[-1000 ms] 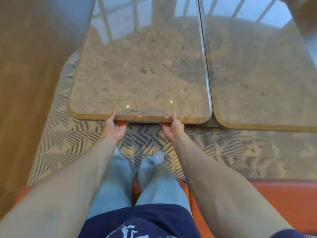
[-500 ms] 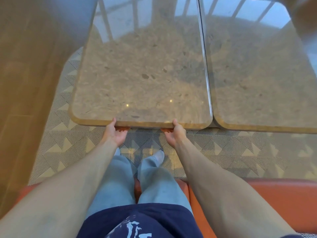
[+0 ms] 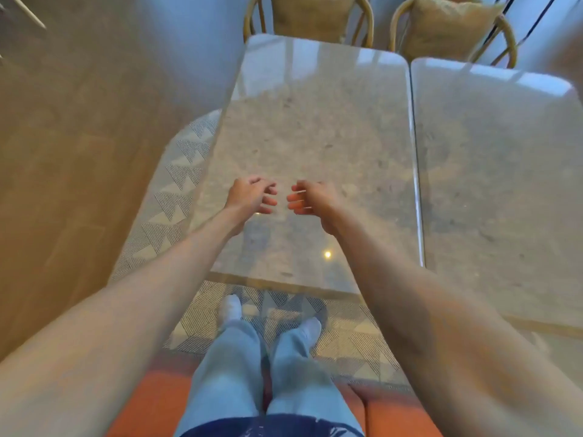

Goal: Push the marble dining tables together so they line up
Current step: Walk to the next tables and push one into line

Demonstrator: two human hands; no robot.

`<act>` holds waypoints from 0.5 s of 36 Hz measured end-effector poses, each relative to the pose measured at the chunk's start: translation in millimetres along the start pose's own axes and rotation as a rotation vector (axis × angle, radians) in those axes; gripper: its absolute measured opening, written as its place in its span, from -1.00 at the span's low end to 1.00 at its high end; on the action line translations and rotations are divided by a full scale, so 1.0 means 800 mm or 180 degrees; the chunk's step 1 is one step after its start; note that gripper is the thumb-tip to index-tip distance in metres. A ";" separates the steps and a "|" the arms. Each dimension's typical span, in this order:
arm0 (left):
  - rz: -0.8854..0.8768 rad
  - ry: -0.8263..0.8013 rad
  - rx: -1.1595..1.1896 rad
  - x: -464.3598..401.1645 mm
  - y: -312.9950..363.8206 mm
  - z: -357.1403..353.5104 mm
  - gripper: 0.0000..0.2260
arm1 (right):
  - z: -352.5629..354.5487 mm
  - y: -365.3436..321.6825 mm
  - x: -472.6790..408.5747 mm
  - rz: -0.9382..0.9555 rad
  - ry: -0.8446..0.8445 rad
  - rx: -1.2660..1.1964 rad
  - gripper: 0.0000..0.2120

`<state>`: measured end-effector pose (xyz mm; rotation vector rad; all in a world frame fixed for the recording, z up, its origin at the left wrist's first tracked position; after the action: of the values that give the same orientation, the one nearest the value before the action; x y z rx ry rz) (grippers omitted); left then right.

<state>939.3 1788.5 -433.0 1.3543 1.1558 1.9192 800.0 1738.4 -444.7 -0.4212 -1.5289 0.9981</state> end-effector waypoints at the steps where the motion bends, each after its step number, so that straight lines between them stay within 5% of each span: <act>1: -0.0214 -0.0003 0.0154 0.001 0.024 0.010 -0.86 | -0.020 -0.033 0.000 0.0275 -0.0036 -0.0153 -0.83; 6: -0.0904 0.0317 0.0737 0.006 0.102 0.118 -0.84 | -0.115 -0.146 0.016 0.1071 -0.0375 -0.0434 -0.80; 18: -0.1500 0.1360 0.1618 0.030 0.167 0.439 -0.78 | -0.394 -0.291 0.038 0.1661 -0.1301 -0.0255 -0.82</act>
<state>1264.2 1861.8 -258.1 0.7822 2.0677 1.6584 1150.1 1739.9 -266.4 -0.7306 -1.8758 1.4988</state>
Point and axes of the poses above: each hand's wrist, its own x-axis away from the middle knuckle, its own z-axis out of the back of the hand, y = z × x, the point moved 5 cm from there along -x, towards the middle knuckle, and after that the axes turned 1 degree about y, right-handed, at the moved point
